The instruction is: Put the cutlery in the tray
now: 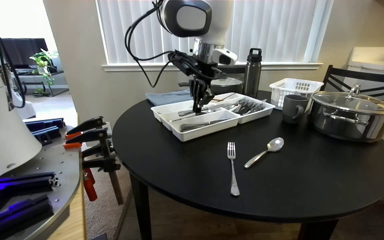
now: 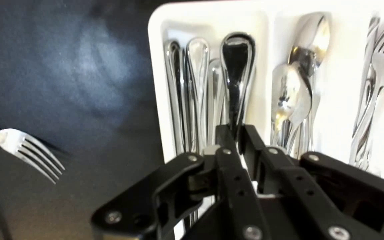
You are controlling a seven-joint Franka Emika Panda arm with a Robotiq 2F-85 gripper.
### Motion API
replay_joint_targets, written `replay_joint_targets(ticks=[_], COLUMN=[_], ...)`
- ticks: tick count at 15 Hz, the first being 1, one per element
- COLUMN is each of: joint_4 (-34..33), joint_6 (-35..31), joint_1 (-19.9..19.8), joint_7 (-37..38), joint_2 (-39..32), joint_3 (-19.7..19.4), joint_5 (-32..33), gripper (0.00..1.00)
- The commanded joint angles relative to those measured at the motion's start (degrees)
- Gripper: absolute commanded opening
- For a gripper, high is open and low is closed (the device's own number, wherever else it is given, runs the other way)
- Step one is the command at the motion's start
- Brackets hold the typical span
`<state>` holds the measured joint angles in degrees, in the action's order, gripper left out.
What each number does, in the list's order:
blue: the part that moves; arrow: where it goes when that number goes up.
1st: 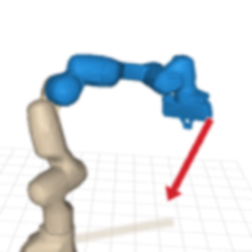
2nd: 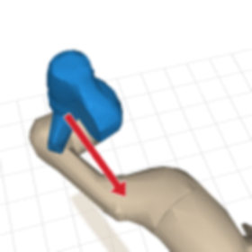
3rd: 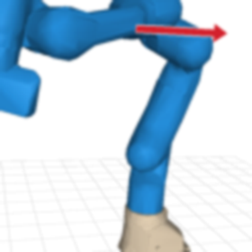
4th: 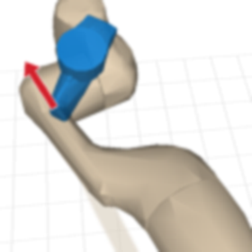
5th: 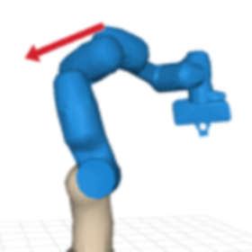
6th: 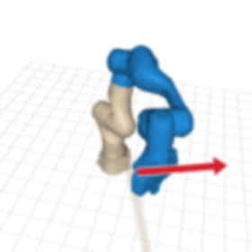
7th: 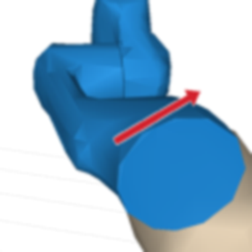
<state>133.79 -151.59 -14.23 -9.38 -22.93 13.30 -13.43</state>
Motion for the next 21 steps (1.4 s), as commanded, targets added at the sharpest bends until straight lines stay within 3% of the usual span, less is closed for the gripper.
replay_joint_targets(ticks=[1, 4, 5, 6, 10, 15, 18, 21], joint_4=[2.09, 1.87, 2.02, 2.11, 2.78, 3.93, 3.89, 4.40], joint_6=[4.86, 5.84, 5.23, 5.24, 4.14, 1.02, -2.04, -10.70], joint_1=[2.51, 4.04, 4.19, 4.47, 4.37, 4.06, 3.54, 0.98], joint_7=[-1.32, -1.43, -2.84, -3.38, -5.86, -8.94, -13.11, -21.12], joint_2=[3.26, 2.92, 2.71, 2.69, 3.55, 7.08, 7.29, 4.67], joint_3=[-2.64, -4.21, -4.33, -4.62, -5.13, -10.95, -14.82, -14.46], joint_5=[-1.29, -0.76, -0.60, -0.40, -0.56, 7.33, 14.80, 15.86], gripper=[0.03, 0.03, 0.38, 0.40, 0.63, 0.95, 1.00, 1.00])
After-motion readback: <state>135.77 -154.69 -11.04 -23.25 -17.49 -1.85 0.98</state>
